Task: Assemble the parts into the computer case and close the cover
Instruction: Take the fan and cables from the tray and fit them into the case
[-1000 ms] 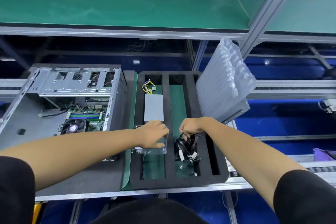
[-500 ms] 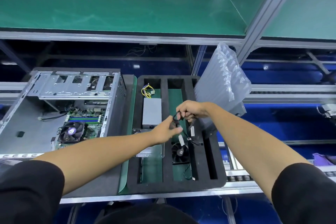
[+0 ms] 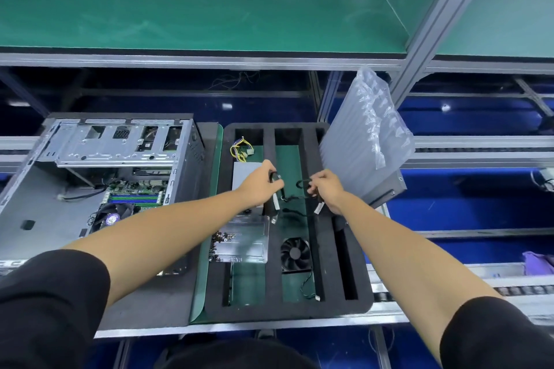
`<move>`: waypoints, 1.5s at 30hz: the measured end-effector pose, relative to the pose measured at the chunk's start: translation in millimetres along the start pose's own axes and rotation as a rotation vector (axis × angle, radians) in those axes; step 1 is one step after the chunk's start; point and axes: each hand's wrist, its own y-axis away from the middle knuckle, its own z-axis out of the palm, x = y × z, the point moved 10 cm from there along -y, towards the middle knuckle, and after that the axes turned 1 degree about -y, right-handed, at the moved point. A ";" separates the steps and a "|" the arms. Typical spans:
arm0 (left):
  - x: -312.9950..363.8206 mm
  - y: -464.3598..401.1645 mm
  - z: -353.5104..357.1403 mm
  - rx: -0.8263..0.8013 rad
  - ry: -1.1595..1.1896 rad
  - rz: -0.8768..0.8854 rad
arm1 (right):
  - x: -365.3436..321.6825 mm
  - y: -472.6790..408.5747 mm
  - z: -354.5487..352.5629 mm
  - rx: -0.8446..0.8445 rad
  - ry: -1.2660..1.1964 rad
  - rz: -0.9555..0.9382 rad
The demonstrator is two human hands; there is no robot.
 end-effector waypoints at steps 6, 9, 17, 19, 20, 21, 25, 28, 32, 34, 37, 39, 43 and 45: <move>-9.5 -6.6 -9.7 -0.022 0.364 -0.082 | -26.5 -8.7 9.9 0.027 -0.192 0.032; -20.4 -7.4 -21.3 -0.009 0.343 -0.083 | -37.4 -9.5 18.0 0.010 -0.354 0.061; -18.3 -10.1 -23.9 -0.111 0.182 0.015 | -74.4 -0.1 84.0 -0.293 -0.246 -0.062; -12.0 -10.5 -29.3 -0.059 0.186 0.044 | -90.6 2.6 95.6 -0.354 -0.180 -0.127; -9.5 -11.1 -34.9 -0.005 0.232 0.056 | -96.2 3.1 98.1 -0.374 -0.167 -0.138; -6.7 -11.6 -40.6 0.036 0.264 0.071 | -99.3 2.6 100.3 -0.395 -0.156 -0.135; 2.2 -14.9 -53.5 0.020 0.032 0.139 | -99.3 4.0 106.4 -0.480 -0.099 -0.112; -2.5 -17.5 -60.8 0.023 -0.190 0.165 | -101.8 -2.1 98.2 -0.429 -0.173 -0.119; -9.1 -14.4 -80.7 0.131 -0.204 0.141 | -81.0 -19.0 64.7 -0.092 -0.223 -0.105; -16.1 -14.9 -90.2 0.173 -0.192 0.100 | -57.8 -19.9 48.8 0.050 -0.021 -0.152; -34.6 -14.6 -98.5 0.199 0.001 -0.026 | 8.0 -21.8 63.7 -0.120 0.478 -0.081; -42.1 -13.0 -103.3 0.215 0.115 -0.064 | 57.0 -16.3 80.1 -0.327 0.759 0.018; -53.5 -9.9 -101.7 0.144 0.230 -0.098 | 108.7 4.1 110.4 -0.614 1.309 0.000; -64.0 -7.8 -101.3 0.131 0.235 -0.150 | 118.5 9.6 118.2 -0.660 1.521 -0.060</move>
